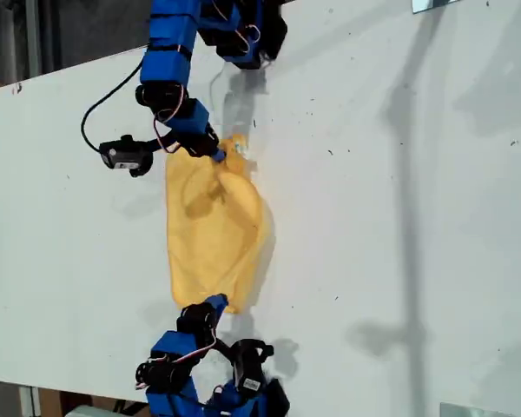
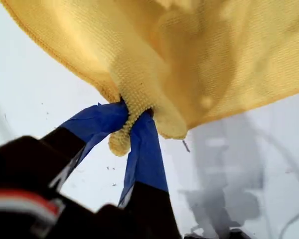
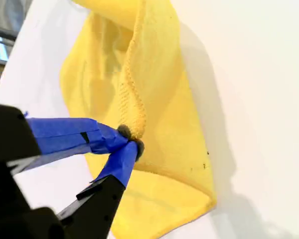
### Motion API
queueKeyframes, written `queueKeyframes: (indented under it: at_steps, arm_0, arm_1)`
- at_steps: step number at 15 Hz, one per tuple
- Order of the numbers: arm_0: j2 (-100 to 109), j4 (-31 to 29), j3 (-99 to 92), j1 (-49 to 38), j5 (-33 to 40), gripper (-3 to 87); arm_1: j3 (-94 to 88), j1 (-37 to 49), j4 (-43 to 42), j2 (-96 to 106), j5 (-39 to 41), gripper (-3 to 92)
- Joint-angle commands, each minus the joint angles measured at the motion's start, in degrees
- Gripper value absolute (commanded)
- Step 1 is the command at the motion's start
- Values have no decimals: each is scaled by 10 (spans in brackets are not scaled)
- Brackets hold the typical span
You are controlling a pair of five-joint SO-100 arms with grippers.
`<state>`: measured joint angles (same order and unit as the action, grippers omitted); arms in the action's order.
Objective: Grasp corners of a square towel and fold twice.
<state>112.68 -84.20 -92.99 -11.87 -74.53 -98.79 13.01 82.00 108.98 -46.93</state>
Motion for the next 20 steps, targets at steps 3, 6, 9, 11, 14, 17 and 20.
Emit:
queueKeyframes:
  at_steps: [3, 6, 9, 11, 14, 17, 20]
  arm_0:
    - [90, -5, 18, -153, 78, -18]
    - [95, 13, 21, -278, 106, -18]
    - [82, 77, 15, -359, 131, -18]
    - [54, 117, 30, -411, 163, -18]
    - [-21, 161, 73, -492, 203, -18]
    - [-91, 222, 83, -538, 221, -18]
    - [-157, 253, 92, -545, 233, -18]
  arm_1:
    - [98, 141, -3, 39, 69, -1]
    - [134, 200, -81, 20, 114, -1]
    - [135, 265, -171, -24, 134, -1]
    - [175, 313, -221, -105, 163, -1]
    - [297, 364, -248, -246, 201, -1]
    - [342, 389, -287, -311, 216, -1]
    - [381, 404, -279, -394, 219, -1]
